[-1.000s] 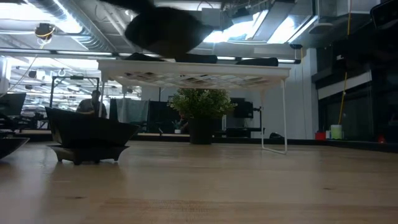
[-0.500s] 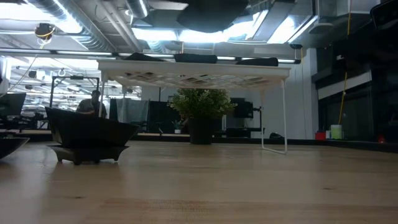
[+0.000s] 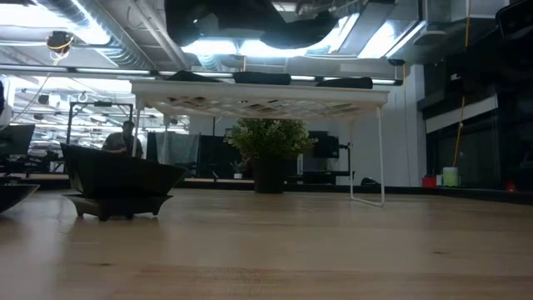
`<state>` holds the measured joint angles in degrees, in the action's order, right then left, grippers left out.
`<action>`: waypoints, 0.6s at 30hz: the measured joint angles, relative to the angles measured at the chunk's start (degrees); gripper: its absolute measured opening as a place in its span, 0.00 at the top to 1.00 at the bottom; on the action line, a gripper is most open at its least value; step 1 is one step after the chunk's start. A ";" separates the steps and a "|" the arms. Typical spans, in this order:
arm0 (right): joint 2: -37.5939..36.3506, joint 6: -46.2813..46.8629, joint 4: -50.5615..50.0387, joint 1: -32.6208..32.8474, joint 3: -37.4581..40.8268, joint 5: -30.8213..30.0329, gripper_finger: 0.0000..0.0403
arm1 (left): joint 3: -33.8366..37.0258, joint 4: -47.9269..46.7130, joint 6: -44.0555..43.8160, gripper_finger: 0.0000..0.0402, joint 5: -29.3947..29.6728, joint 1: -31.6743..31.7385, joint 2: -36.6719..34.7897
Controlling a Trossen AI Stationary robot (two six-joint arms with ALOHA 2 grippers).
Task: Pick & Place Mini shaped plates
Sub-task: Stack the black leaf-shaped plate on top of the black leaf-shaped plate on the shelf
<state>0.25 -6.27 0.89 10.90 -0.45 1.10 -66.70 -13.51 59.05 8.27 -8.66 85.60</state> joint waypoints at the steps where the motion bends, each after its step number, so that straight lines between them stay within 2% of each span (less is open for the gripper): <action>1: -0.01 0.00 0.00 -0.02 0.00 0.00 0.69 | 0.00 0.01 1.19 1.00 -0.70 0.47 0.00; 18: -0.02 0.00 0.00 0.00 0.00 0.00 0.69 | 0.00 0.01 9.98 1.00 -2.54 7.94 0.00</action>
<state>0.23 -6.27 0.89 10.90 -0.45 1.10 -66.70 -13.50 69.02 5.73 -0.71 85.60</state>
